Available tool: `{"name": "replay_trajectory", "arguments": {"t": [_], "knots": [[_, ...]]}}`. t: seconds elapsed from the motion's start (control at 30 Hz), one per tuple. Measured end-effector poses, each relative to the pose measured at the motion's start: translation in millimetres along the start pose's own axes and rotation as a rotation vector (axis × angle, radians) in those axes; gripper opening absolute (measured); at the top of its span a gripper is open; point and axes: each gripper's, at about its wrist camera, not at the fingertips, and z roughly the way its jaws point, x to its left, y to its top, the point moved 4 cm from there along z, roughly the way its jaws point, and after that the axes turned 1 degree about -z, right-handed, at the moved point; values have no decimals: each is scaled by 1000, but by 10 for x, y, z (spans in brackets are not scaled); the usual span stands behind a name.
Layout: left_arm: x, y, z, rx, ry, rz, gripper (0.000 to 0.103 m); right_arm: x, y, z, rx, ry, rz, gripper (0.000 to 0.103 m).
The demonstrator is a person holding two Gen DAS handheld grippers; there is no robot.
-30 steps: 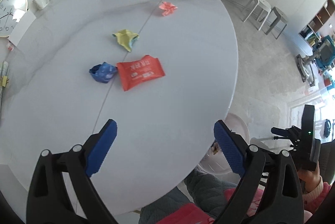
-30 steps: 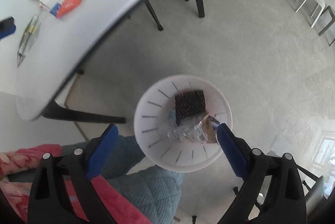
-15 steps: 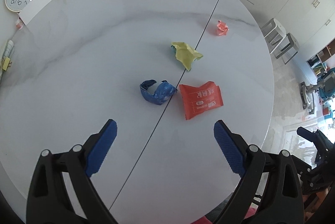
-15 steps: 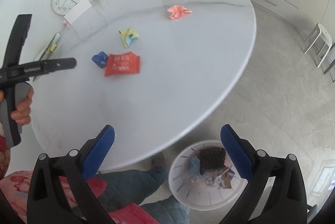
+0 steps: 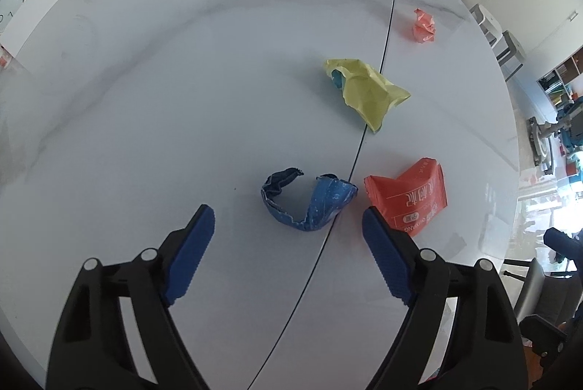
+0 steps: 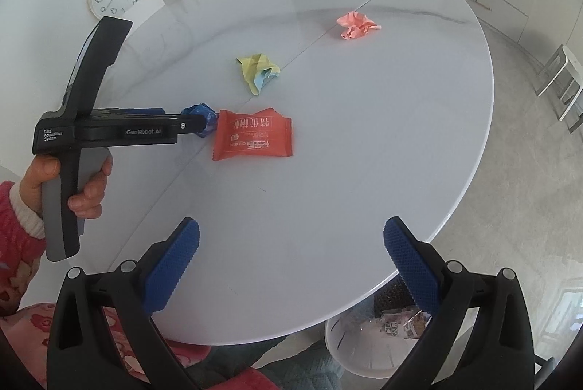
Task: Collect trash
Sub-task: 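Grasp the blue wrapper with the left tool while the right tool grasps the red packet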
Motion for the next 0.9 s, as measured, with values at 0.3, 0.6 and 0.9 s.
{"name": "replay_trajectory", "arguments": {"t": [0.3, 0.6, 0.9], "knots": [[-38, 23, 146, 13, -10, 53, 49, 101, 90, 109, 20, 1, -32, 101], [50, 12, 97, 5, -38, 27, 34, 424, 361, 352, 51, 68, -425, 101], [241, -159, -144, -22, -45, -114, 34, 783, 602, 824, 177, 62, -1032, 100]]}}
